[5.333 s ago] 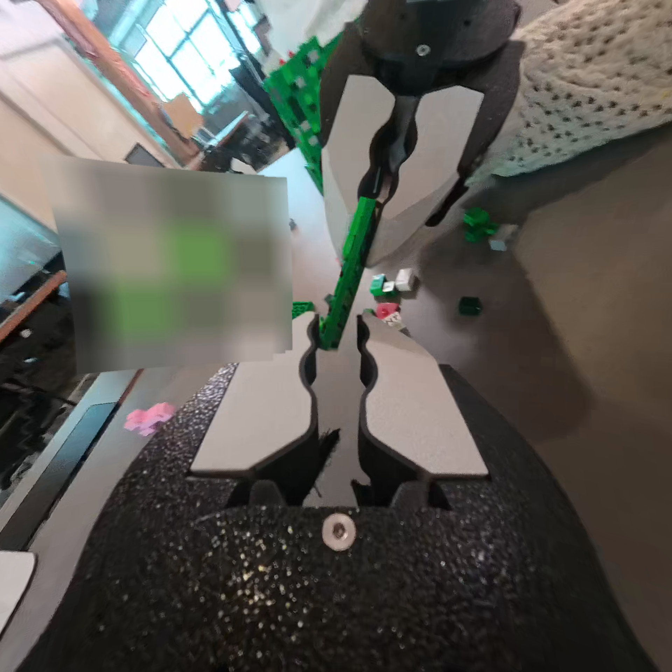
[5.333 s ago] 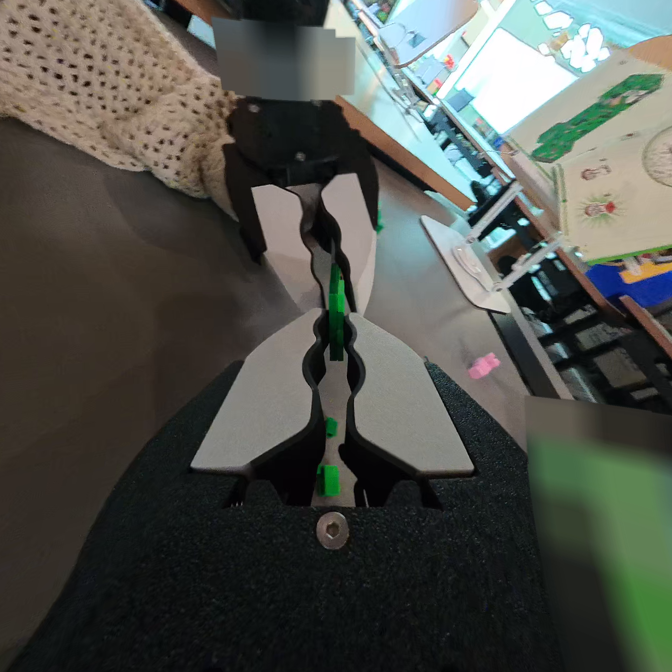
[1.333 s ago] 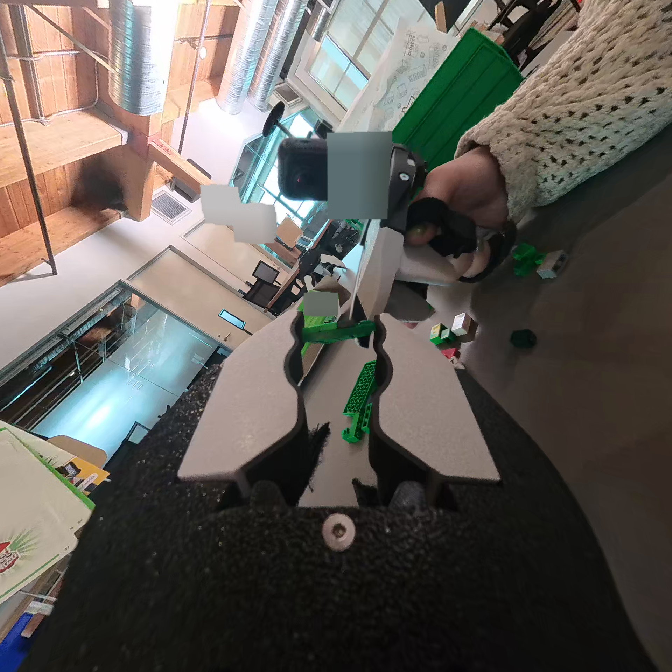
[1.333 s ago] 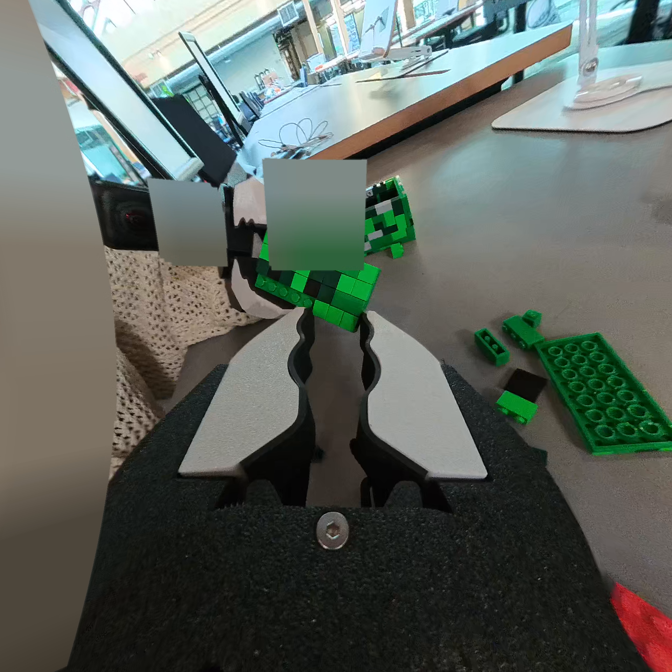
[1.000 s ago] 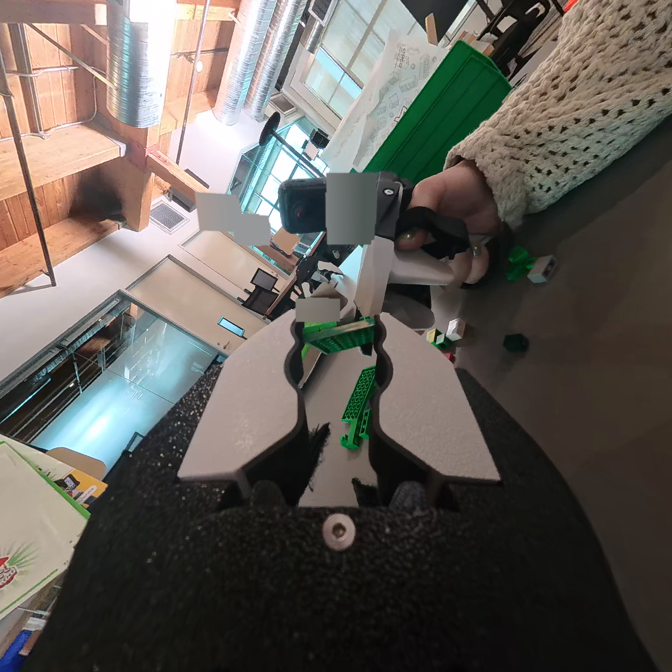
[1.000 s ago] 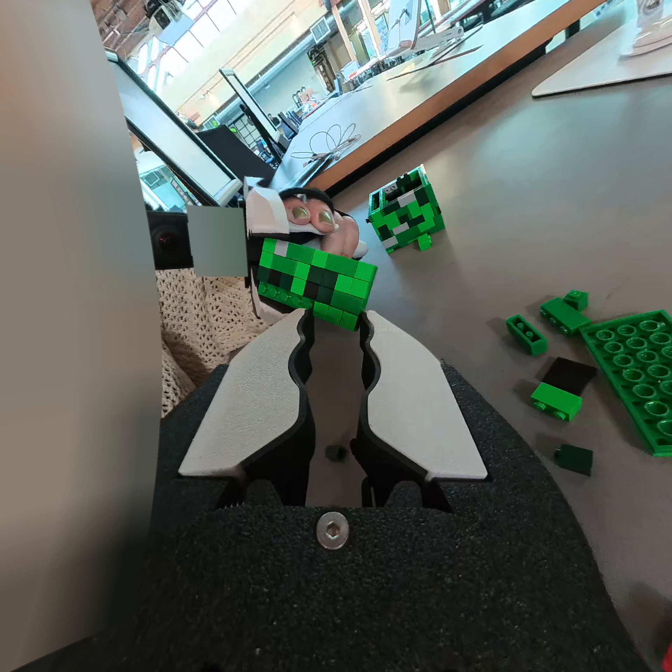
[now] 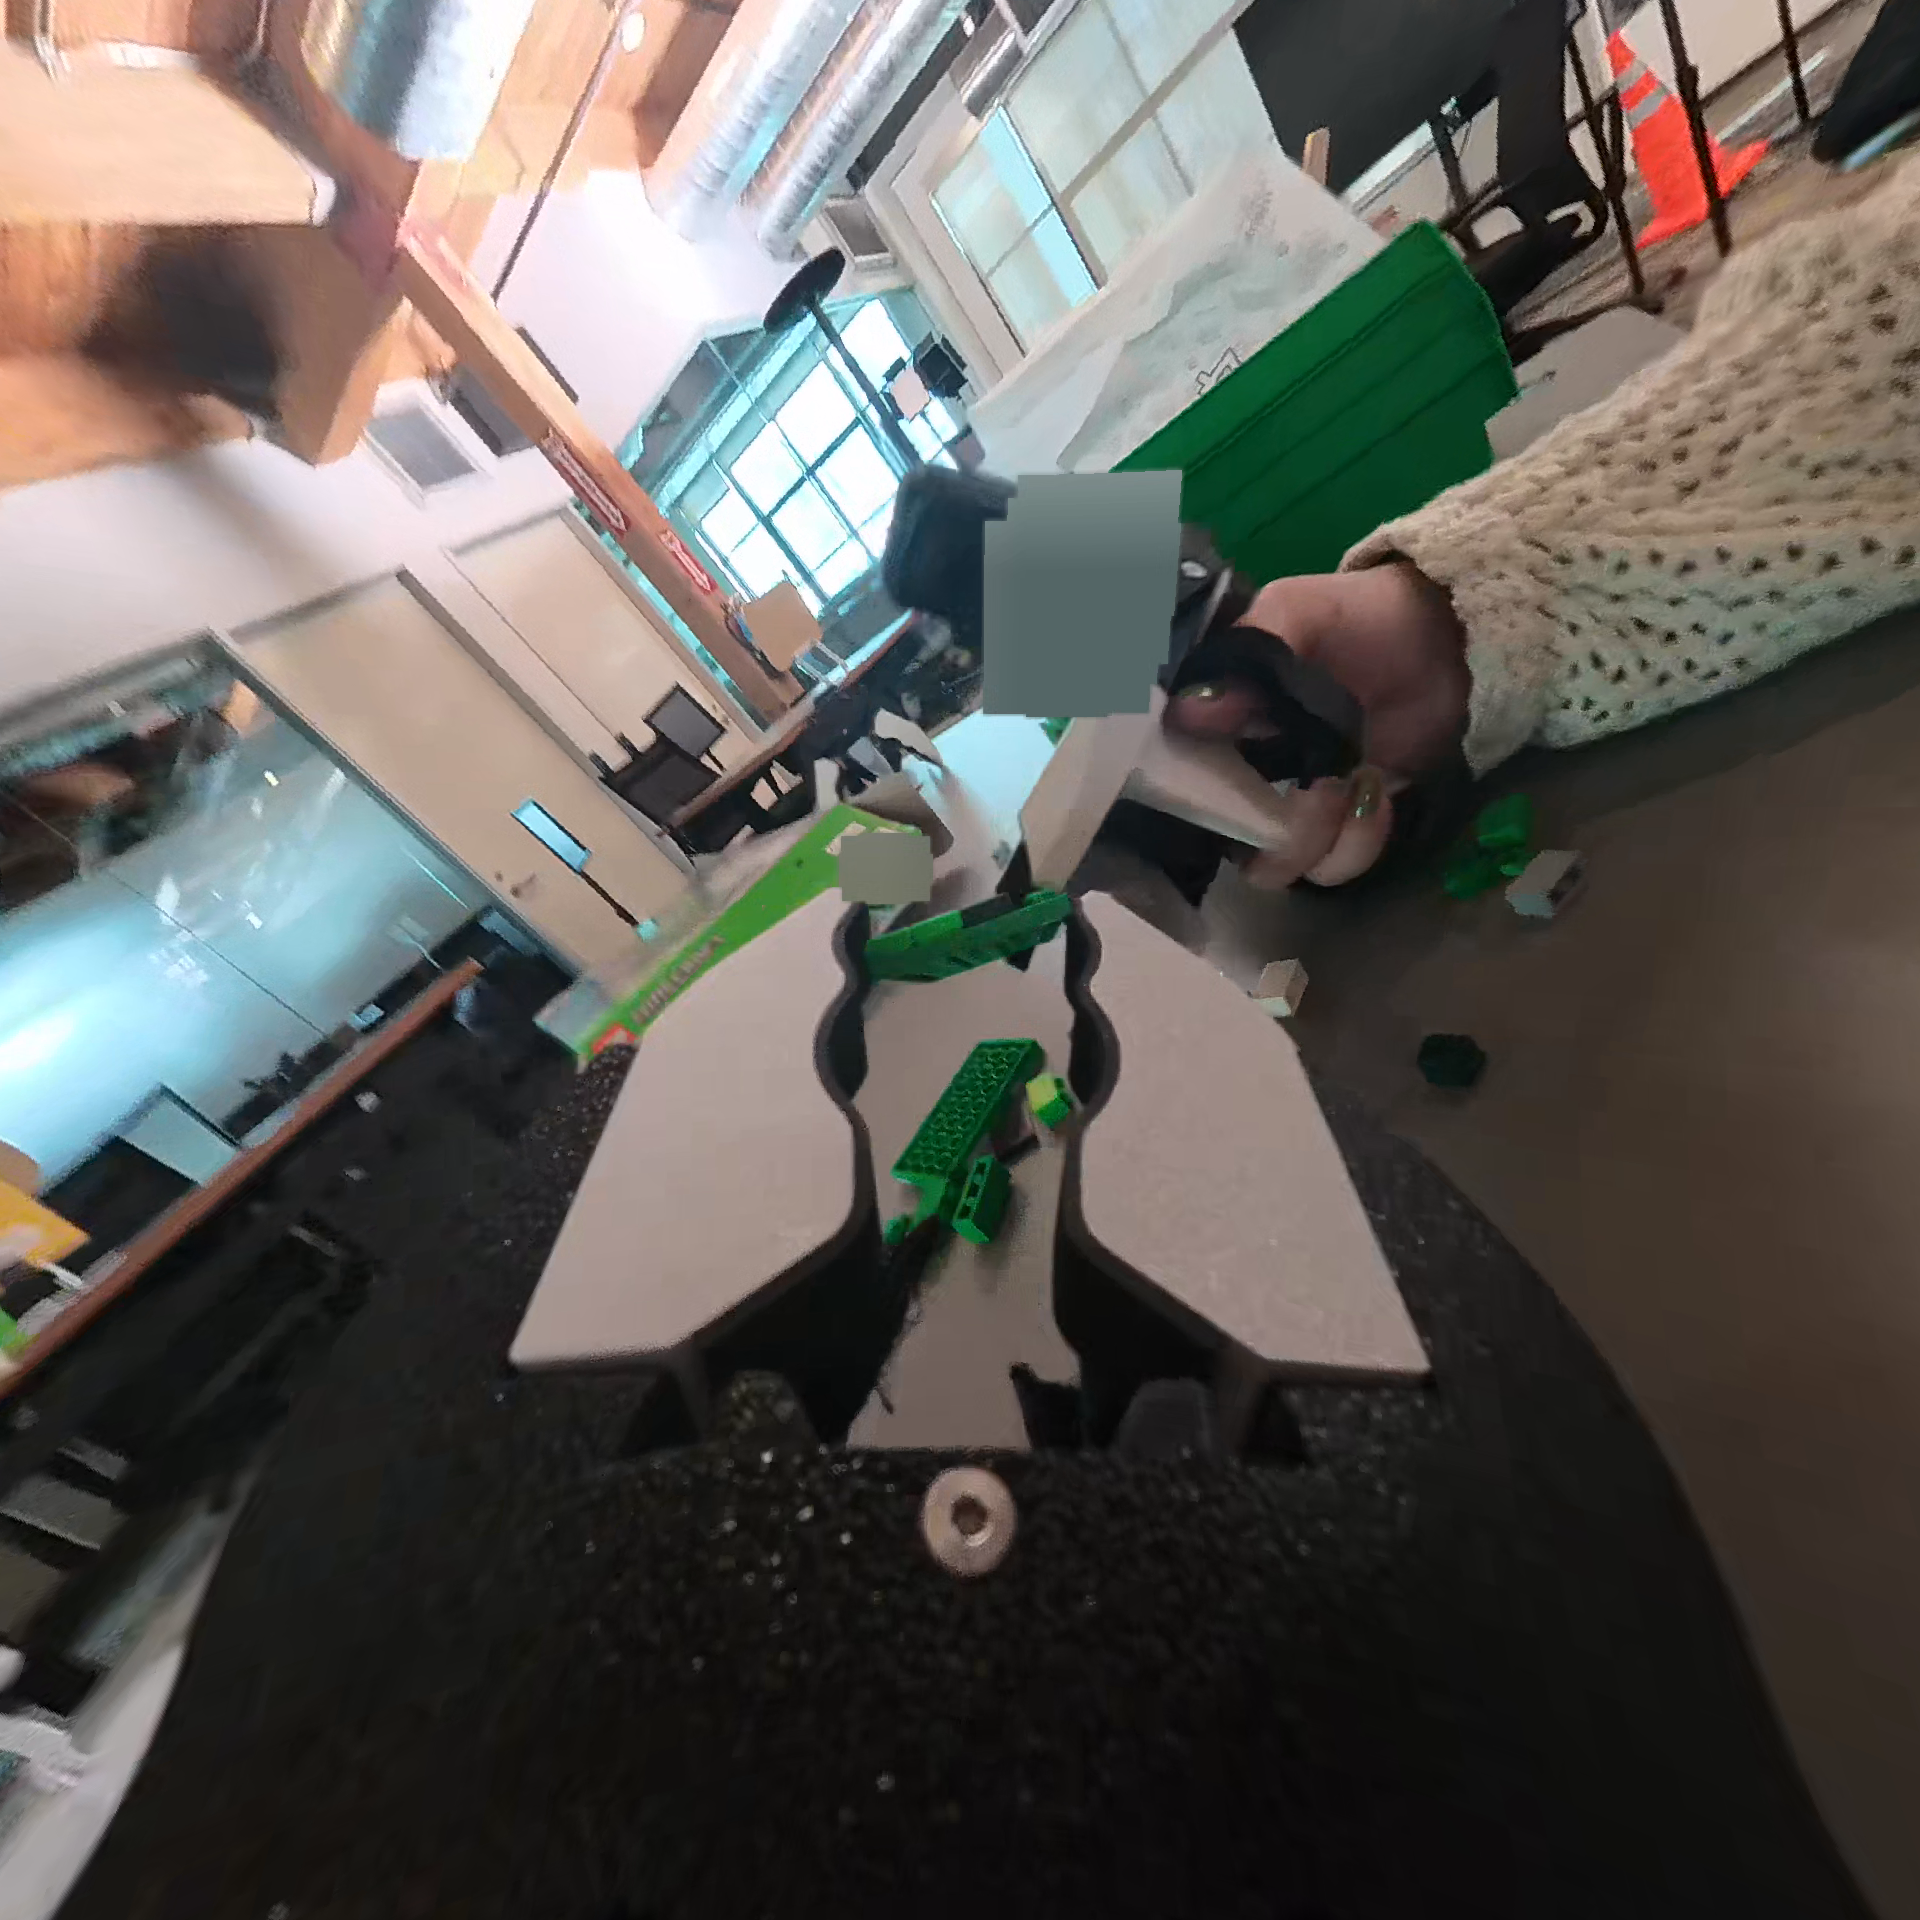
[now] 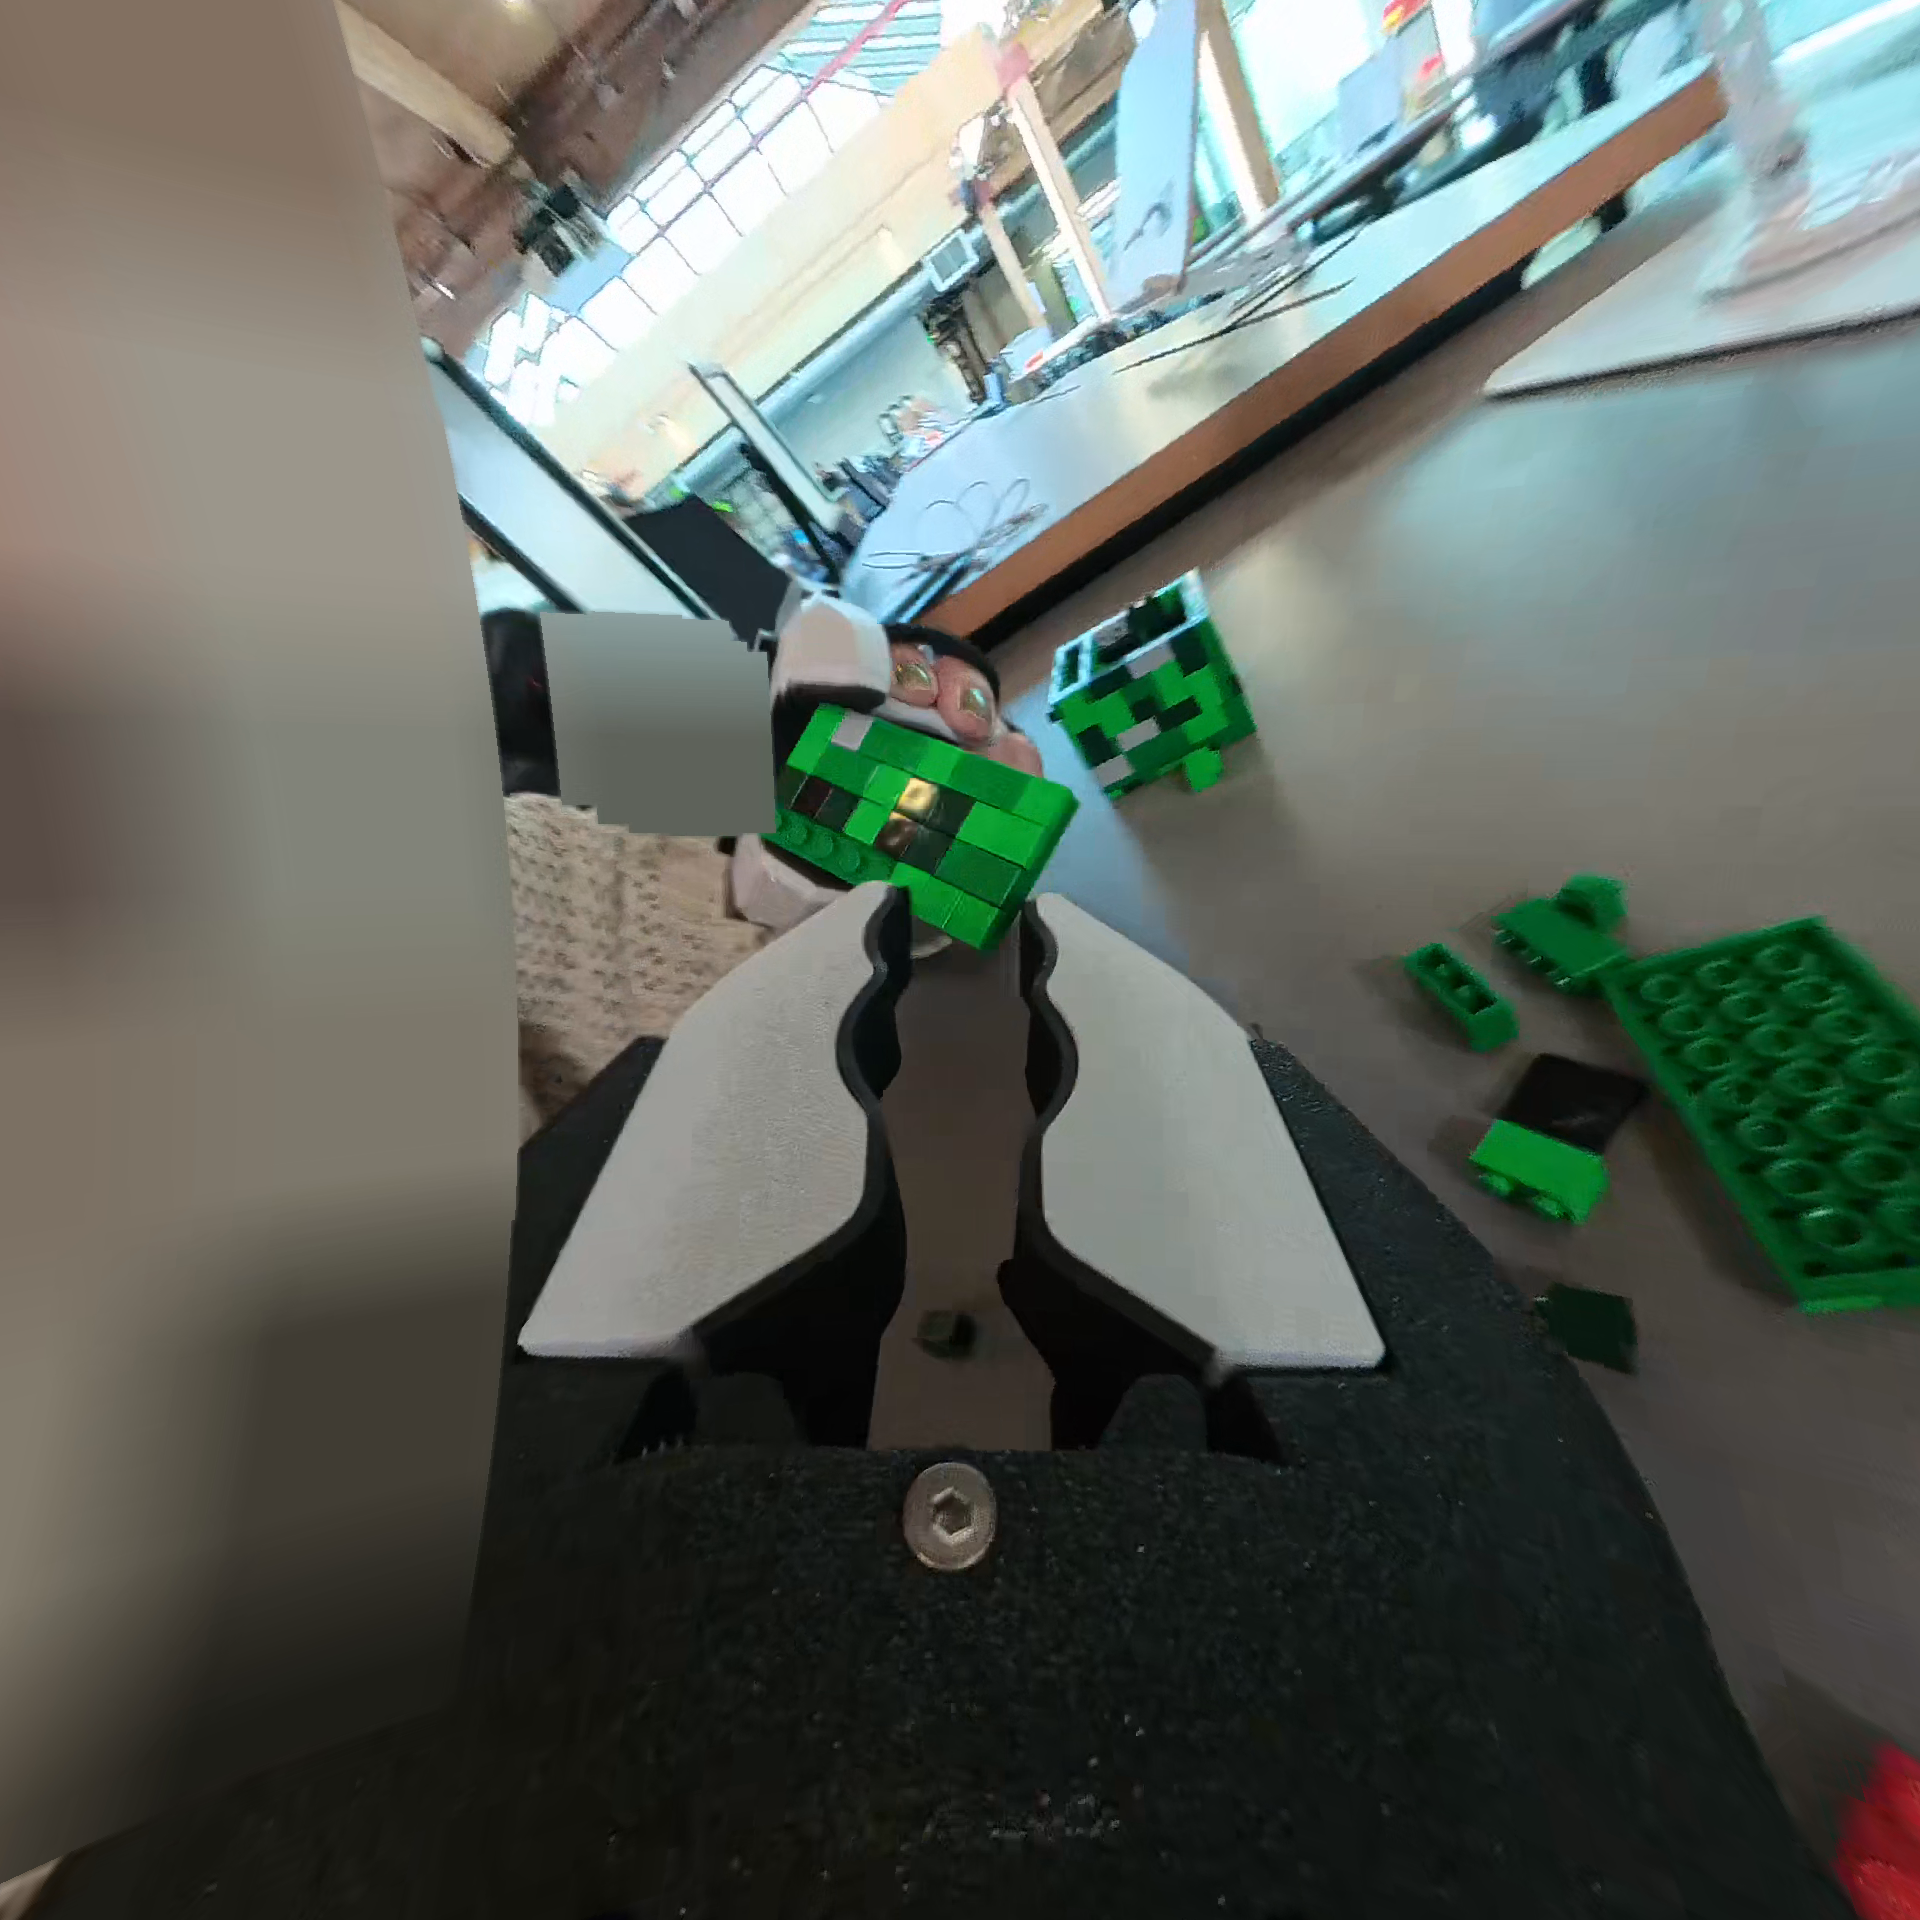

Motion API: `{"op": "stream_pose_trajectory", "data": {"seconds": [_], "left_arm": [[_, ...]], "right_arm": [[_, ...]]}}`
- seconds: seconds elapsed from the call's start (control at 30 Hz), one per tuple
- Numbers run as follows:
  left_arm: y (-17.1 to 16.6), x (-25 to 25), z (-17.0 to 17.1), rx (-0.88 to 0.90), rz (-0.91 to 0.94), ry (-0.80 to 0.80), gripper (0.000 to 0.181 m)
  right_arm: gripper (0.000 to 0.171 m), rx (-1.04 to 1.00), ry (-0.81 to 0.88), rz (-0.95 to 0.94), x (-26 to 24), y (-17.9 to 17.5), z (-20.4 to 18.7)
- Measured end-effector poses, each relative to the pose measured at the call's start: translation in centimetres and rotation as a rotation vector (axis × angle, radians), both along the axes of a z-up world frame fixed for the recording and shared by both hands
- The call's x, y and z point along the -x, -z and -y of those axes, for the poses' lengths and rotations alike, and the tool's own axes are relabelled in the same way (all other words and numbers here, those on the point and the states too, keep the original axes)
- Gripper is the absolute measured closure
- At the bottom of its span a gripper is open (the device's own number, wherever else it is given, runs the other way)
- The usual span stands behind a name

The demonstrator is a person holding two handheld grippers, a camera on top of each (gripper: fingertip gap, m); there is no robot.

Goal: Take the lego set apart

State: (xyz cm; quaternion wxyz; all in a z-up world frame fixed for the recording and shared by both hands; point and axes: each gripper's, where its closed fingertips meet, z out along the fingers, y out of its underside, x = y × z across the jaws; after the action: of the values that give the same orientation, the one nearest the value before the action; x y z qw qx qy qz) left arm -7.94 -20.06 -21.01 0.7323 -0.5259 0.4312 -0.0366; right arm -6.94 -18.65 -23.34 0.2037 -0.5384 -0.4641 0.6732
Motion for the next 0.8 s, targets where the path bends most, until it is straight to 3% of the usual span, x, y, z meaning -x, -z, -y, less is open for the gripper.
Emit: {"op": "stream_pose_trajectory", "data": {"seconds": [0.03,0.2,0.33,0.57,0.8], "left_arm": [[0.1,0.2,-0.2,0.045,0.033,0.007,0.146],[0.5,0.7,-0.5,0.243,0.164,0.084,0.146],[1.2,0.0,0.2,0.393,0.214,0.212,0.146],[2.0,-1.5,2.0,0.563,0.221,0.414,0.146],[2.3,-1.6,2.3,0.611,0.212,0.449,0.146]], "right_arm": [[0.149,-0.057,0.028,-0.006,0.1,0.1,-0.1],[0.131,-0.467,0.206,-0.079,0.1,-0.3,-1.1],[0.121,-0.710,0.128,-0.063,0.2,1.0,0.7],[0.128,-0.631,-0.075,-0.017,-0.6,2.0,3.1],[0.139,-0.554,-0.169,0.024,-1.1,2.4,4.2]]}}
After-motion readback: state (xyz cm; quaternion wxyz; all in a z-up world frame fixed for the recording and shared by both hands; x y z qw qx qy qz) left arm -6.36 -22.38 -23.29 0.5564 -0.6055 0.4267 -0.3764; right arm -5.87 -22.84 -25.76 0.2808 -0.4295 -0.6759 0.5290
